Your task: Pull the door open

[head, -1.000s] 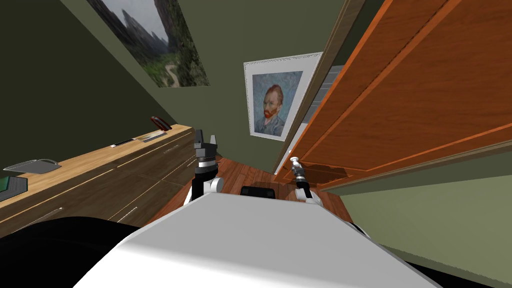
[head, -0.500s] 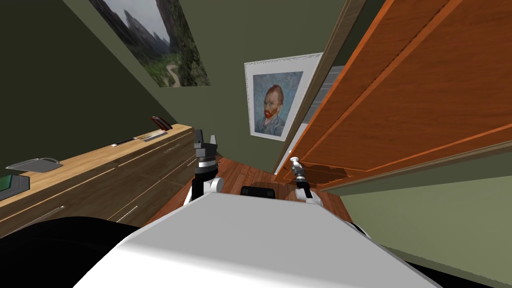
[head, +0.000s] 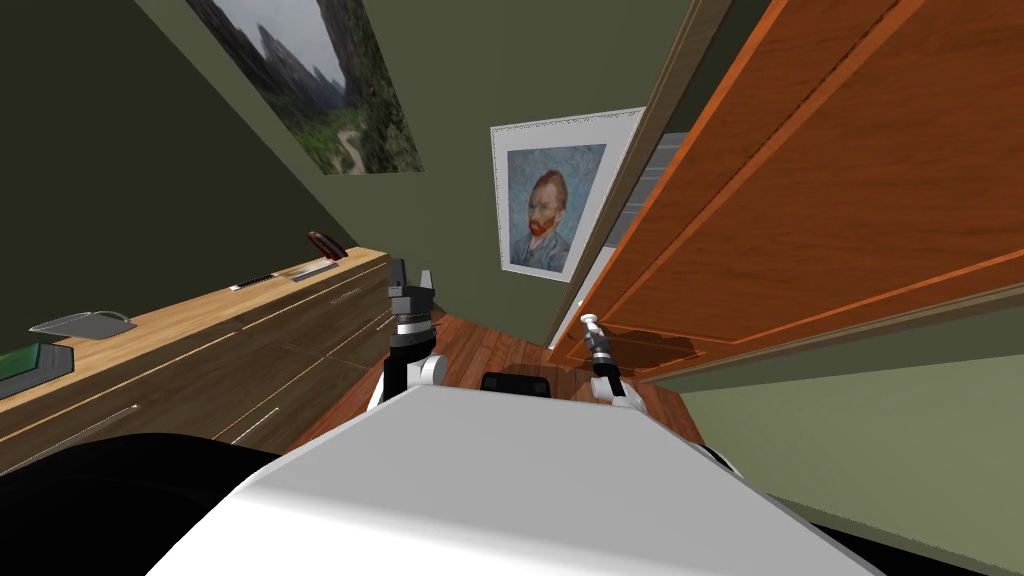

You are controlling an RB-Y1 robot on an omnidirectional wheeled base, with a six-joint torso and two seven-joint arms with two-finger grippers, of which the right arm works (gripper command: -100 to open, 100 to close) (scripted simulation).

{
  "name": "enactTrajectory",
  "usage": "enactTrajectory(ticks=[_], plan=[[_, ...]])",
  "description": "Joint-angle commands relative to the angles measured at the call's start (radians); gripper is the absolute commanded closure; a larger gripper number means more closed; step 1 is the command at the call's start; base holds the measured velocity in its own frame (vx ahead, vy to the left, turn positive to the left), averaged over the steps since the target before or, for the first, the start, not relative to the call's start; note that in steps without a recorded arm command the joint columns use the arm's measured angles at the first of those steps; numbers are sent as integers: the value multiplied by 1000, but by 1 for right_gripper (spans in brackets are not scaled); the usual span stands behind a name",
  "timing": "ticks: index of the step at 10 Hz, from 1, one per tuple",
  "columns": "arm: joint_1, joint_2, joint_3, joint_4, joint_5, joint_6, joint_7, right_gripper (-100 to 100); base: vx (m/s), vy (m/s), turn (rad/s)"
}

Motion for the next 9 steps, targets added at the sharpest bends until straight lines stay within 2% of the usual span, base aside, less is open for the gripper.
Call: enactTrajectory(ticks=[1, 9], plan=[[2, 1, 5, 0, -5, -1, -46, 100, -20, -8, 17], [7, -5, 21, -6, -29, -1, -239, 100, -18, -9, 20]])
